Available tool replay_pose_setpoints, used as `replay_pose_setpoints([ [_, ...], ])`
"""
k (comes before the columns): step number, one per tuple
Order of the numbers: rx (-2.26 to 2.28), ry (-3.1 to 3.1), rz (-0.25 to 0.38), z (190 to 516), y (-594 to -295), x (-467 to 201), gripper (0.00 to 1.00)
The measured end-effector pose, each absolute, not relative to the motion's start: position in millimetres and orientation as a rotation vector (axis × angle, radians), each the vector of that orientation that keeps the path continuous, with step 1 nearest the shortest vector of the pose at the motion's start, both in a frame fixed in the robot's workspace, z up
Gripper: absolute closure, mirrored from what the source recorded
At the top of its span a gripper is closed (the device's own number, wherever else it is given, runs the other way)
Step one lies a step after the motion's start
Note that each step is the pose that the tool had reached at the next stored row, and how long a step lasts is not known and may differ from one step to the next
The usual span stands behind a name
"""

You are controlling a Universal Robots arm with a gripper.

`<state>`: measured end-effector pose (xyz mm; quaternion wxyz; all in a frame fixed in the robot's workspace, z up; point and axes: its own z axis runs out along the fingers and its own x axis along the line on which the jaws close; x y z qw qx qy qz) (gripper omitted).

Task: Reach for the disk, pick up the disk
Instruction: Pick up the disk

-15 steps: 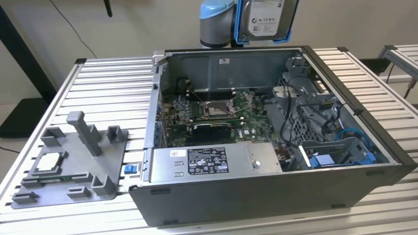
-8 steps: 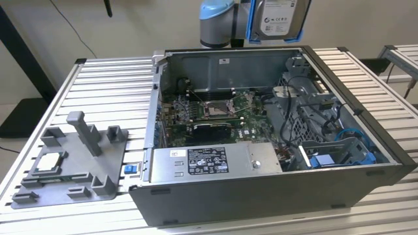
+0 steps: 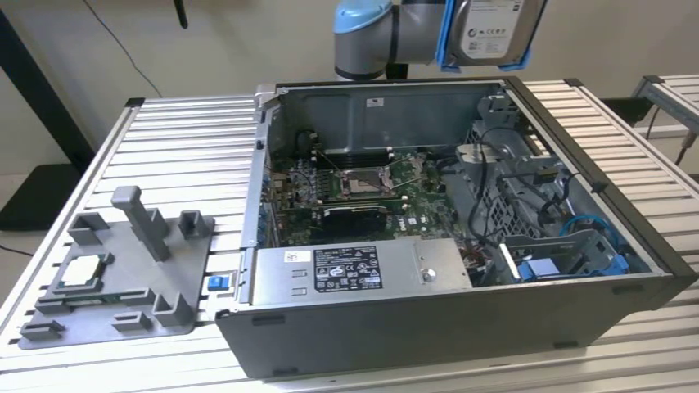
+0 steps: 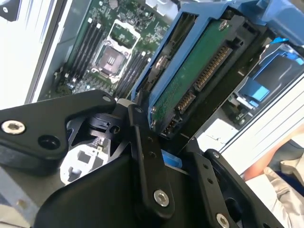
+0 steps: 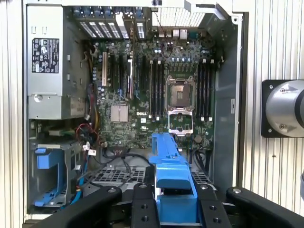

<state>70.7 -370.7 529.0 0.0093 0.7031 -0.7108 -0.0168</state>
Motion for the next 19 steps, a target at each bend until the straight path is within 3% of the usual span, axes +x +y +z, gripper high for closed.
replay_pose_setpoints([
  [19,2.194,-2.218,-0.056,529,-371,122,1.0],
])
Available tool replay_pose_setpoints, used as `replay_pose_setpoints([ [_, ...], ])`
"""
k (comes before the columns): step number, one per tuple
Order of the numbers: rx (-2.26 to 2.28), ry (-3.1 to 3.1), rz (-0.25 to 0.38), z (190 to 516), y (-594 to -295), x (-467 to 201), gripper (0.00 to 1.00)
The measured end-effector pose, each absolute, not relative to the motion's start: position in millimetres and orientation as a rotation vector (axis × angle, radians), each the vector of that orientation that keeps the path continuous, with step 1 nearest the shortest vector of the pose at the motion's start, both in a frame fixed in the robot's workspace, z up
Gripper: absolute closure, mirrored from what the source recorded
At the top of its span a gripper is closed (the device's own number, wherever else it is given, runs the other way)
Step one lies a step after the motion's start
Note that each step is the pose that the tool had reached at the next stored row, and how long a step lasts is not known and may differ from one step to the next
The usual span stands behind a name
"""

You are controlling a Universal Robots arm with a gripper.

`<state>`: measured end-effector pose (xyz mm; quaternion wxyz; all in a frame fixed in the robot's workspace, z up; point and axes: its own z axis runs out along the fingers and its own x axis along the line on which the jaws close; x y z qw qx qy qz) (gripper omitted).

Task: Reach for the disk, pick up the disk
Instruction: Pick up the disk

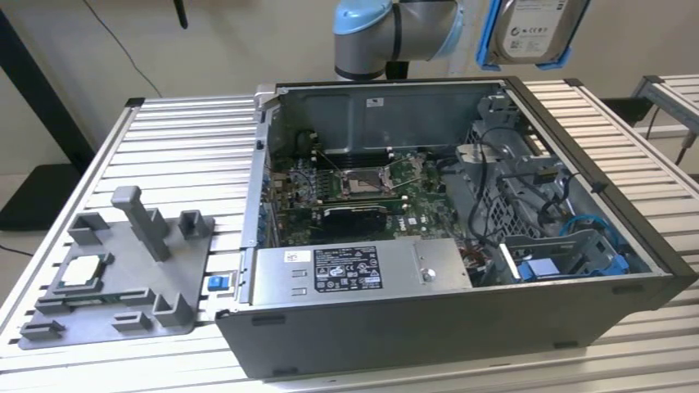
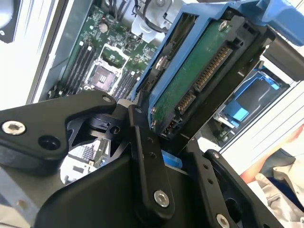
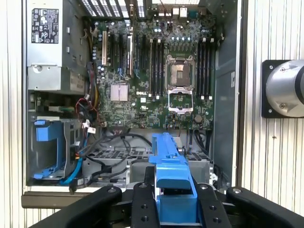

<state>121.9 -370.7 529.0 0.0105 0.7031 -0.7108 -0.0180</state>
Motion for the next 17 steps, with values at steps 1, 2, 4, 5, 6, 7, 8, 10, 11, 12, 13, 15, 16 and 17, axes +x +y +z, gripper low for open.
replay_pose_setpoints([
  [1,2.194,-2.218,-0.056,529,-371,123,1.0],
  [2,2.194,-2.218,-0.056,529,-371,123,1.0],
  [4,2.194,-2.218,-0.056,529,-371,123,1.0],
  [5,2.194,-2.218,-0.056,529,-371,123,1.0],
  [6,2.194,-2.218,-0.056,529,-371,123,1.0],
  [7,2.194,-2.218,-0.056,529,-371,123,1.0],
  [8,2.194,-2.218,-0.056,529,-371,123,1.0],
  [10,2.194,-2.218,-0.056,529,-372,124,1.0],
  [11,2.194,-2.218,-0.056,529,-373,124,1.0],
  [12,2.194,-2.218,-0.056,529,-374,124,1.0],
  [13,2.194,-2.218,-0.056,529,-376,124,1.0],
  [15,2.194,-2.218,-0.056,529,-379,124,1.0],
  [16,2.194,-2.218,-0.056,529,-381,124,1.0],
  [17,2.194,-2.218,-0.056,529,-384,124,1.0],
])
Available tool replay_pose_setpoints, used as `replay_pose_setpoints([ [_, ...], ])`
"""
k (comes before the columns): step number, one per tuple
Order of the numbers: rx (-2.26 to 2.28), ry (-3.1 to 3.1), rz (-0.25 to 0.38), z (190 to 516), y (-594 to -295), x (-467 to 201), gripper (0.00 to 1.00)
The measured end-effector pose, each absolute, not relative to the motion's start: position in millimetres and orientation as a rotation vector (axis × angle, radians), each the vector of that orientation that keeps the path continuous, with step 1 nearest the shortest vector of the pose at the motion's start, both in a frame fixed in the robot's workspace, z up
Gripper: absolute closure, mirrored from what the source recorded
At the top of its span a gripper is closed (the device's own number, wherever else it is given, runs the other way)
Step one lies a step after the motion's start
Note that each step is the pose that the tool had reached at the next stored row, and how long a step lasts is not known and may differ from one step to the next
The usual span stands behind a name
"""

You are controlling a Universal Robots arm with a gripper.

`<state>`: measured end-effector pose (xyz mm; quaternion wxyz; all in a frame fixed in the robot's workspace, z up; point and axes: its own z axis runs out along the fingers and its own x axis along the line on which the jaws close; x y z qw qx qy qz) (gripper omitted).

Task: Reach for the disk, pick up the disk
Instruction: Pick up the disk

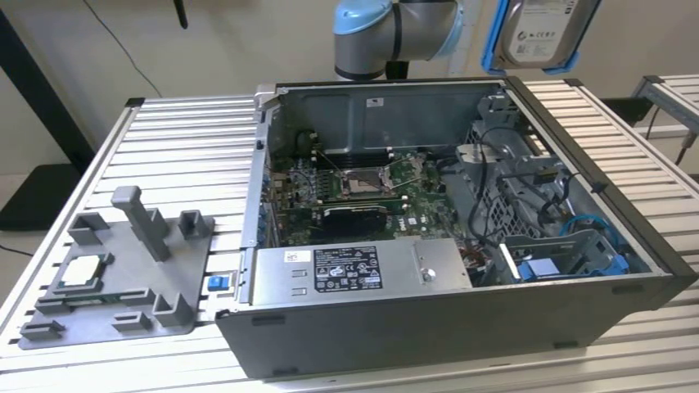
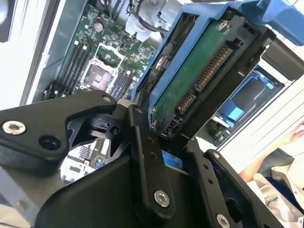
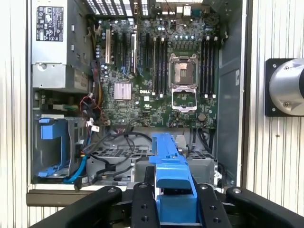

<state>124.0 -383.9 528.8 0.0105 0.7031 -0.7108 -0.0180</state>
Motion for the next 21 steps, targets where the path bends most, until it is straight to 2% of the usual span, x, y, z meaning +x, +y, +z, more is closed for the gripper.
replay_pose_setpoints([
  [21,2.194,-2.218,-0.056,527,-438,124,1.0],
])
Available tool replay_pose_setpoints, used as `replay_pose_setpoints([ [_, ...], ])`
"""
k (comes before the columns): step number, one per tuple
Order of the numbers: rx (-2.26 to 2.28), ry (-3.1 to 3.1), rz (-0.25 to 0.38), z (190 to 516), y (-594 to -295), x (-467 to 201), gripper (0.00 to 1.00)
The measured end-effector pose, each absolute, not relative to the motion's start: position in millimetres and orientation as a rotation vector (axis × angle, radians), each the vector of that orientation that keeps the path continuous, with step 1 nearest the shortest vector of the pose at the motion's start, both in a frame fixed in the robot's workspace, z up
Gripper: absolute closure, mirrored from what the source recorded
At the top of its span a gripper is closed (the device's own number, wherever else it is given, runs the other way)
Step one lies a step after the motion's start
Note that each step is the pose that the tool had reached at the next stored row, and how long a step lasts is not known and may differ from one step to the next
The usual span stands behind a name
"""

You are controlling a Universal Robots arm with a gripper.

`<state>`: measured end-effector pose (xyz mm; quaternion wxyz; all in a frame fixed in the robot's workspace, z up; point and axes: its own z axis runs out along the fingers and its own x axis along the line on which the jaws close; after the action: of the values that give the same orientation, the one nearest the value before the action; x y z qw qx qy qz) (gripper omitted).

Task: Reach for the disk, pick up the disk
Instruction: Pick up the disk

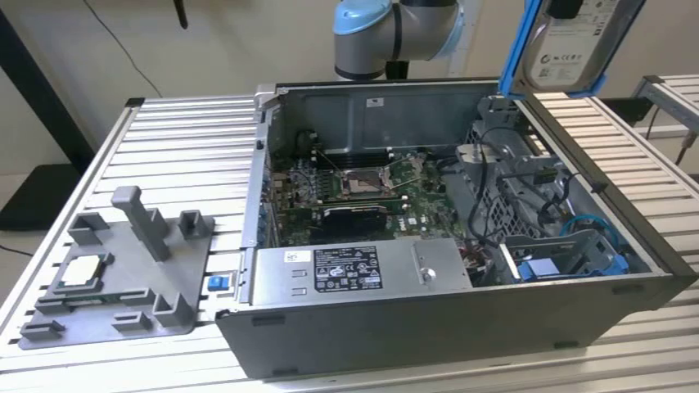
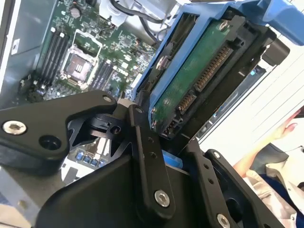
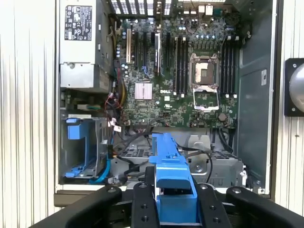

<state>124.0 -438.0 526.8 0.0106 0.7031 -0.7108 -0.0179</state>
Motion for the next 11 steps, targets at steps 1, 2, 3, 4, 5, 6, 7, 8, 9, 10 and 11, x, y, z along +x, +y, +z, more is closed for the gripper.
replay_pose_setpoints([
  [1,2.194,-2.218,-0.056,527,-441,124,1.0],
  [2,2.194,-2.218,-0.056,527,-443,124,1.0],
  [3,2.194,-2.218,-0.056,526,-446,124,1.0],
  [4,2.194,-2.218,-0.056,526,-448,124,1.0],
  [5,2.194,-2.218,-0.056,526,-451,124,1.0],
  [6,2.194,-2.218,-0.056,526,-454,124,1.0],
  [7,2.194,-2.218,-0.056,526,-457,124,1.0],
  [8,2.194,-2.218,-0.056,526,-459,124,1.0],
  [9,2.194,-2.218,-0.056,526,-462,124,1.0],
  [10,2.194,-2.218,-0.056,525,-464,124,1.0],
  [11,2.194,-2.218,-0.056,525,-467,124,1.0],
])
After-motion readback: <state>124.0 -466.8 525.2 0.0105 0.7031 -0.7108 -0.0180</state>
